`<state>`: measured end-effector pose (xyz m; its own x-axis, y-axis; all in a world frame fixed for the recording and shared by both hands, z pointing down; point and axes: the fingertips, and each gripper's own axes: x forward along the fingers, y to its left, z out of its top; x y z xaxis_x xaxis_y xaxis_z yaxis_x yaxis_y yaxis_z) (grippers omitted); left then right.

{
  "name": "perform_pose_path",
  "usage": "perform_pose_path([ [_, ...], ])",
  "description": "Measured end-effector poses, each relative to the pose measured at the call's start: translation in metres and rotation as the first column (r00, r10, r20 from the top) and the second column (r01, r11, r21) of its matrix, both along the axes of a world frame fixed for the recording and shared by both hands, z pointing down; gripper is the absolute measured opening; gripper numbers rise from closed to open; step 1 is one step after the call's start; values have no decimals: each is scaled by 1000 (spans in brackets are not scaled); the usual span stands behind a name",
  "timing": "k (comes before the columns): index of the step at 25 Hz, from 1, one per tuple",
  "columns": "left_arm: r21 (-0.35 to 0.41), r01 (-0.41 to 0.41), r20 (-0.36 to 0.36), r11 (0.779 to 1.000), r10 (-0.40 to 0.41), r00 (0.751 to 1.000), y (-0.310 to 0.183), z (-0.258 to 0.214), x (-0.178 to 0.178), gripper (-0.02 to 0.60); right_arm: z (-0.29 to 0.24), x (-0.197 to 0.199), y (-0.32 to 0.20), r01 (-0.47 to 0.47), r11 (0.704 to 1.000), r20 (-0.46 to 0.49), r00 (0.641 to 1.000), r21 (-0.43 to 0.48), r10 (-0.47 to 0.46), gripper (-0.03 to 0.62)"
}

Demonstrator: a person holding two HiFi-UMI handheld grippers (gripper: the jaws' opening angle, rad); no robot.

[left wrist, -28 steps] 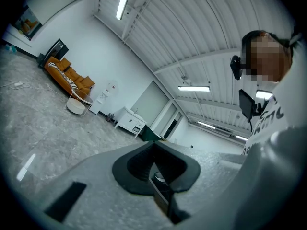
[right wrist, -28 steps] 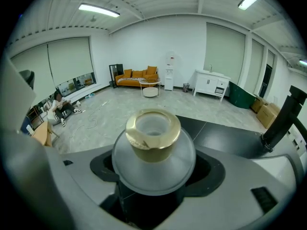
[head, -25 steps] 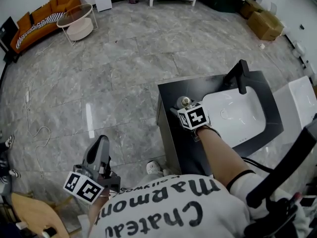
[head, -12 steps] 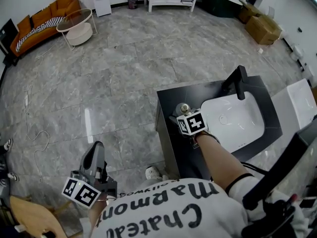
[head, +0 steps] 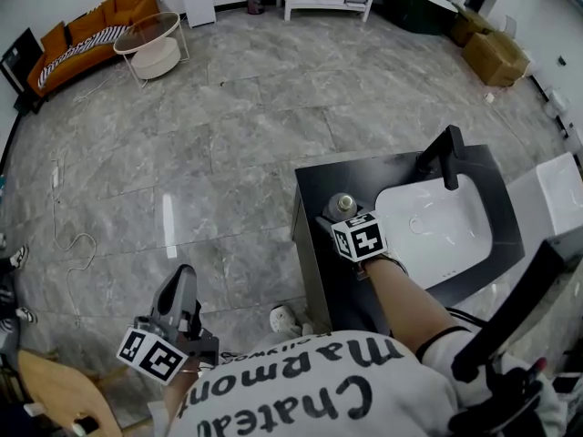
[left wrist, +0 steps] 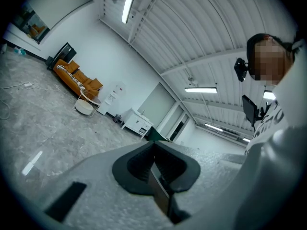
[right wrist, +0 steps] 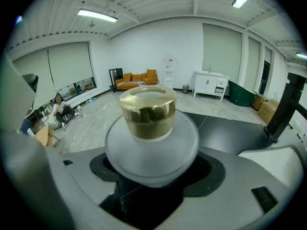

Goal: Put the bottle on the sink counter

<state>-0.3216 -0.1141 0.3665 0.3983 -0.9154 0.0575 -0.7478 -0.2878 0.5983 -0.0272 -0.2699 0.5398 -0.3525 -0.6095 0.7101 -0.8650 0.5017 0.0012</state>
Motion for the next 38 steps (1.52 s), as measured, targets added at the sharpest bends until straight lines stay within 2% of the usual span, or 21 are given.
perform_pose_path([
  [8, -19, 29, 4, 999, -29, 1000, 8, 1, 13, 15, -5, -2, 1, 12, 996, -22, 1000, 90, -10, 343],
  [15, 12, 142, 79, 990, -143, 987, 40, -25, 16, 15, -2, -6, -4, -3, 1000, 8, 1000, 29, 3, 351],
  [20, -2, 250, 98, 968, -249, 964, 95, -33, 32, 15, -8, 1, 2, 20, 1000, 26, 999, 21, -20, 353],
  [23, 3, 290, 114, 957, -288, 951, 120, -40, 44, 15, -10, 15, 7, 41, 998, -2, 999, 37, -41, 353],
  [26, 24, 324, 117, 946, -324, 939, 139, -45, 56, 14, -4, 27, 18, 58, 998, -2, 998, 2, -58, 351],
  [32, 62, 294, 104, 954, -299, 949, 158, -52, 103, 15, -6, 64, 66, 94, 994, 47, 995, -49, -92, 351],
  [38, 82, 230, 74, 970, -236, 969, 167, -53, 165, 15, -34, 88, 135, 151, 988, 215, 966, -33, -141, 350],
])
